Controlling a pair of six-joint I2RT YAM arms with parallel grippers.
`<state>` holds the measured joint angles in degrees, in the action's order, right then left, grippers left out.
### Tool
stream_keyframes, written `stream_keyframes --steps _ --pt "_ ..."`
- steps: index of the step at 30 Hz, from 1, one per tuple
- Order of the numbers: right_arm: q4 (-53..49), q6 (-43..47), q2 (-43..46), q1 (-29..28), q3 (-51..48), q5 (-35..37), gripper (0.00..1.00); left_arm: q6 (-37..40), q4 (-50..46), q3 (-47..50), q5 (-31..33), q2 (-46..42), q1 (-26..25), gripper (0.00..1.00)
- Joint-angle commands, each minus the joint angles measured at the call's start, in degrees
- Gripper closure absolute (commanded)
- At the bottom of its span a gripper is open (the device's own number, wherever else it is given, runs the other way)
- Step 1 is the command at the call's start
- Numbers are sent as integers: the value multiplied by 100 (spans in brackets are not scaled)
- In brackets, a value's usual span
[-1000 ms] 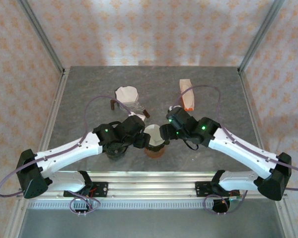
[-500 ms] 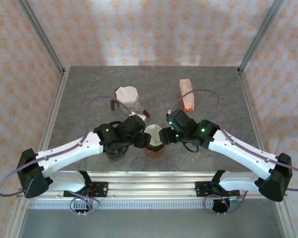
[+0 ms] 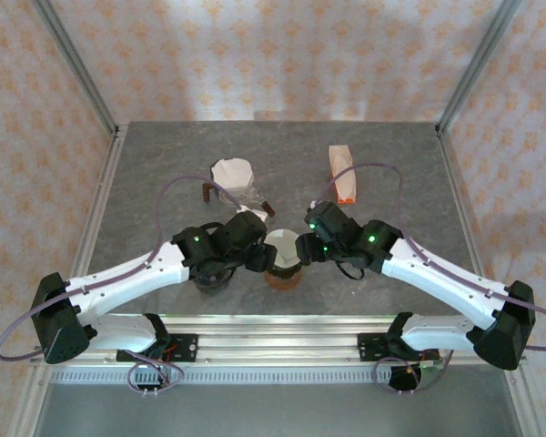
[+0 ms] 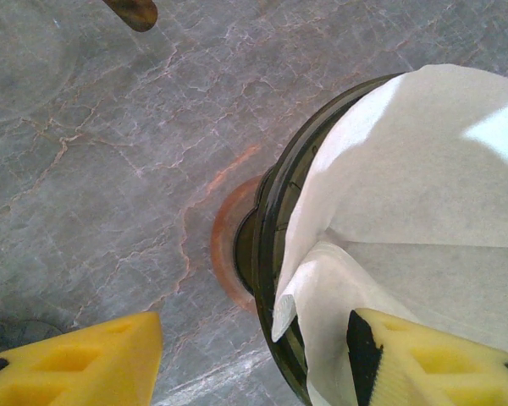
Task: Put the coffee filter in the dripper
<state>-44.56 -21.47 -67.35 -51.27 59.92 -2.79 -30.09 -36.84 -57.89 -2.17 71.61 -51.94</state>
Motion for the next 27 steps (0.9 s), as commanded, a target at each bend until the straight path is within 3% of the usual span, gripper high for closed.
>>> stream_keyframes --steps 1,10,14,20,27 --pt "-111 -88 -15 -6 -2 173 43 -22 -2 131 -48 -166 75 36" --pt "-97 -87 -20 -38 45 166 40 -345 685 482 -135 -988 140 28" --pt "-77 -97 -19 -50 113 191 35 -466 886 619 -101 -1347 223 26" --pt "-120 -114 124 -93 280 303 26 -481 863 654 114 -1717 286 26" --pt "-33 -132 720 -116 211 415 25 -463 685 726 303 -1932 306 26"
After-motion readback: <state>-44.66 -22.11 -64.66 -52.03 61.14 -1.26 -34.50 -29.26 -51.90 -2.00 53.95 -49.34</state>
